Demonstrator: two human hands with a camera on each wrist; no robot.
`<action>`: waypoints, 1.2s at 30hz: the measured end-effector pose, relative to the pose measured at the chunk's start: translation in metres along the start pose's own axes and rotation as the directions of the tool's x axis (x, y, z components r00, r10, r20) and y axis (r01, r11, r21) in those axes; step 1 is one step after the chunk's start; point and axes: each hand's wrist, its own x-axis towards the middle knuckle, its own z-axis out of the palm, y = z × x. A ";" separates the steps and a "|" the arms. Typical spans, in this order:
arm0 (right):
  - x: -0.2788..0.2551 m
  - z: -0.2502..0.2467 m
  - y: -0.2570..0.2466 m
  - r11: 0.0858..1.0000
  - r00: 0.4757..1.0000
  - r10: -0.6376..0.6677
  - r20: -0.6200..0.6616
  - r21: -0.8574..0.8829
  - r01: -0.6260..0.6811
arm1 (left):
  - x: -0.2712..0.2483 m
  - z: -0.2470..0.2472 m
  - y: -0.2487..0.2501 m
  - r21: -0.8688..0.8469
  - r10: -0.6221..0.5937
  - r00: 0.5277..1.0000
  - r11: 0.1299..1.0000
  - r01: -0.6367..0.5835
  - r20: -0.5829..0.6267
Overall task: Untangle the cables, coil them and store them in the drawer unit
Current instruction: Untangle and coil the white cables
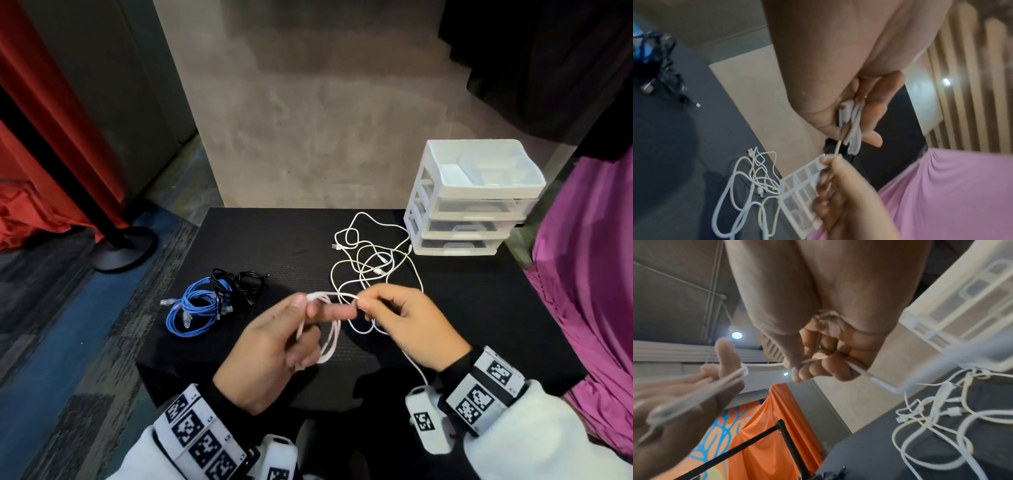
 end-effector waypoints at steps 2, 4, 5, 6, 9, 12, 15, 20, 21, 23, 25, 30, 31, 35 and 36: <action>-0.006 0.010 0.014 0.998 0.997 0.070 0.027 0.002 -0.070 | 0.000 -0.002 0.007 -0.137 0.001 0.998 0.991 -0.010 -0.069; -0.016 0.025 0.025 0.992 0.991 0.125 0.042 0.012 -0.126 | 0.002 -0.003 0.010 -0.198 0.033 0.990 0.978 -0.060 -0.138; -0.023 0.034 0.028 0.990 0.988 0.144 0.062 0.007 -0.144 | 0.004 -0.004 0.010 -0.194 0.061 0.983 0.976 -0.095 -0.173; -0.031 0.042 0.029 0.988 0.983 0.152 0.100 -0.020 -0.151 | 0.007 -0.005 0.007 -0.171 0.087 0.972 0.977 -0.126 -0.217; -0.050 0.061 0.011 0.984 0.960 0.124 0.253 -0.158 -0.086 | 0.017 -0.009 -0.009 0.088 0.157 0.922 0.987 -0.134 -0.354; -0.054 0.058 -0.020 0.986 0.939 0.064 0.338 -0.166 -0.007 | 0.016 -0.015 -0.024 0.534 0.280 0.917 0.840 -0.091 -0.284; -0.048 0.041 -0.041 0.977 0.923 0.042 0.383 -0.208 0.042 | 0.011 -0.020 -0.031 0.839 0.314 0.946 0.535 -0.104 -0.083; -0.034 0.009 -0.045 0.902 0.956 -0.087 0.279 -0.386 0.195 | 0.005 -0.018 -0.034 0.889 0.198 0.980 0.443 -0.117 0.031; -0.030 0.003 -0.045 0.881 0.964 -0.126 0.233 -0.420 0.217 | 0.003 -0.016 -0.034 0.865 0.142 0.989 0.494 -0.094 0.026; -0.023 -0.005 -0.045 0.840 0.968 -0.188 0.168 -0.484 0.247 | 0.000 -0.010 -0.034 0.711 -0.009 1.000 0.703 0.002 0.006; -0.018 -0.005 -0.044 0.878 0.973 -0.204 0.109 -0.418 0.231 | -0.001 -0.004 -0.030 0.432 -0.138 0.990 0.895 0.108 0.038; -0.021 0.022 -0.040 0.959 0.996 0.016 0.087 0.281 -0.040 | -0.001 0.003 -0.019 0.043 -0.184 0.974 0.983 0.180 0.131; -0.023 0.028 -0.040 0.919 0.993 0.071 0.090 0.382 -0.101 | -0.001 0.003 -0.020 0.056 -0.173 0.978 0.984 0.167 0.117; -0.026 0.042 -0.034 0.902 0.982 0.180 -0.061 0.408 -0.140 | 0.003 0.001 -0.037 0.239 -0.070 0.989 0.966 0.100 -0.130; -0.026 0.044 -0.033 0.901 0.979 0.191 -0.074 0.408 -0.146 | 0.005 0.000 -0.041 0.286 -0.032 0.980 0.954 0.088 -0.195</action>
